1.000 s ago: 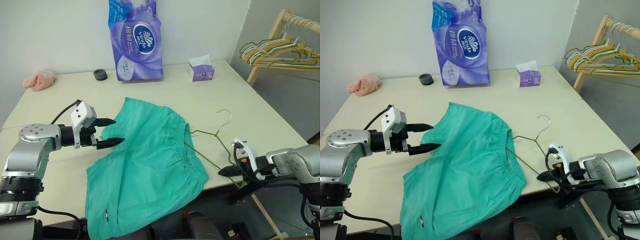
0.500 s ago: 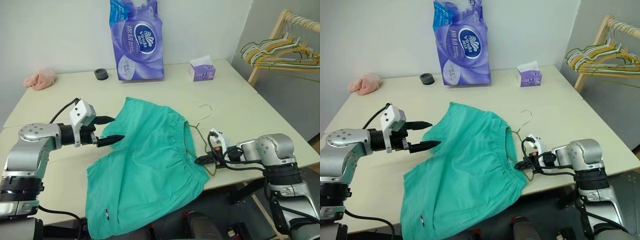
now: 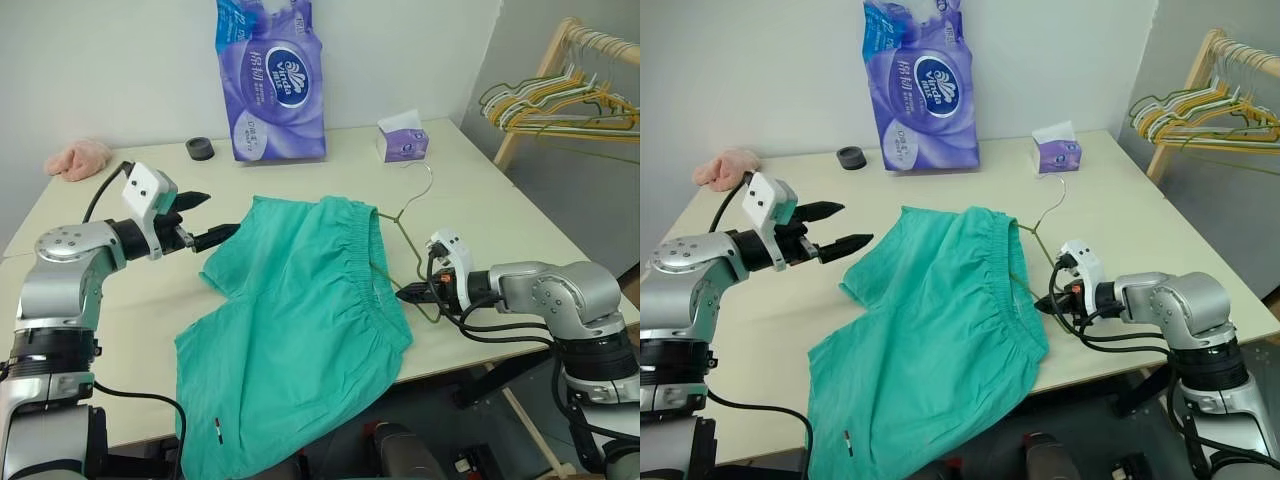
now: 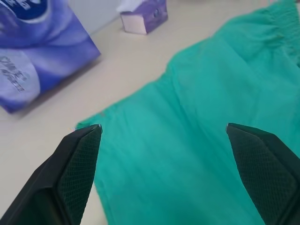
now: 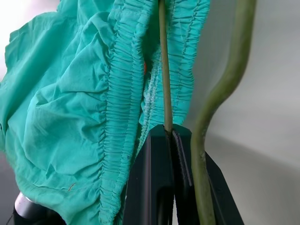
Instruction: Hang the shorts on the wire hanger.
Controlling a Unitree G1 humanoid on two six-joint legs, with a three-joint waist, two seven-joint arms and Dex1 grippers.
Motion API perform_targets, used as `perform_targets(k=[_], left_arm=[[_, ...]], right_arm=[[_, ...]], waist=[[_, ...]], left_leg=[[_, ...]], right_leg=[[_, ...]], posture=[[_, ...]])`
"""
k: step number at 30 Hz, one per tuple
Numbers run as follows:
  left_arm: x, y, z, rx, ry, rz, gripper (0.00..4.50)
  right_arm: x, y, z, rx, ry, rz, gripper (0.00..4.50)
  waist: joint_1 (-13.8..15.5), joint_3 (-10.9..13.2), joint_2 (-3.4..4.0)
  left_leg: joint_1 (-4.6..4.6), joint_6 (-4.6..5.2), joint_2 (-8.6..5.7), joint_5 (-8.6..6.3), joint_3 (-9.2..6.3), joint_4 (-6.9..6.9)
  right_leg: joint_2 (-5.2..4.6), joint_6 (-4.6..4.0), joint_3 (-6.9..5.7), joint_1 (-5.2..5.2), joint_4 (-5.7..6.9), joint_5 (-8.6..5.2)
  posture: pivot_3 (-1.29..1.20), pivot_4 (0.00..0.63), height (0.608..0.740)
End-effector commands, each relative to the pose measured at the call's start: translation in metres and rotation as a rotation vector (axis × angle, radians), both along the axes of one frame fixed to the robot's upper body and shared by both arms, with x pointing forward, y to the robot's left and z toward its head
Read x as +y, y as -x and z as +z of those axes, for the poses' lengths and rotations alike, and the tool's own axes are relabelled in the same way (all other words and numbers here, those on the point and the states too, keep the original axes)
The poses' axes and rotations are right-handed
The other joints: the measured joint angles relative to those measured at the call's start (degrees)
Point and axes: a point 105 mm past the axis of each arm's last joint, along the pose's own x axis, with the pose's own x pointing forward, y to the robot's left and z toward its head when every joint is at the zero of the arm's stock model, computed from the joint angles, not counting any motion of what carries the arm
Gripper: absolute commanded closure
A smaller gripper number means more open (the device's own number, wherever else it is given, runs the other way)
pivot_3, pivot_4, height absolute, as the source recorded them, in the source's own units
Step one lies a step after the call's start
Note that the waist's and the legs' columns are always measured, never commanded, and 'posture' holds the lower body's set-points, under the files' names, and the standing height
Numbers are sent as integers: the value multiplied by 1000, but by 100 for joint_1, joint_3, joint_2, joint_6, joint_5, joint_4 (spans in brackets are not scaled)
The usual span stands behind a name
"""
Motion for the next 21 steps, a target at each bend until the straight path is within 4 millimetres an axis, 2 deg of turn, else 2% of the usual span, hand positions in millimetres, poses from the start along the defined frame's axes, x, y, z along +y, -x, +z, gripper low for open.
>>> perform_targets(k=[1, 7, 17, 21], left_arm=[[5, -4, 22, -89, 2, 22, 23], [0, 0, 16, -76, -12, -15, 23], [-16, 8, 9, -39, -23, -104, 23], [-31, 19, 13, 7, -5, -208, 23]], right_arm=[[-3, 5, 18, -43, -18, 38, 4500], [-7, 23, 14, 43, -55, 58, 4500], [-11, 22, 12, 38, -65, 19, 4500], [-7, 11, 20, -105, 0, 51, 4500]], waist=[[-1, -2, -1], [-7, -3, -3], [-6, -5, -5], [-8, -6, -6]], left_leg=[[0, 0, 0, 0, 0, 0], [0, 0, 3, 0, -2, 0], [0, 0, 1, 0, 0, 1], [-1, 0, 0, 0, 1, 1]], right_leg=[[-2, 0, 0, 0, 0, 0], [-5, 0, 0, 0, 0, 0], [-5, 0, 1, 0, 1, 0], [-4, 1, 1, 0, 1, 1]], posture=[[-144, 54, 740], [-147, 49, 740], [-146, 43, 740], [-148, 42, 740]])
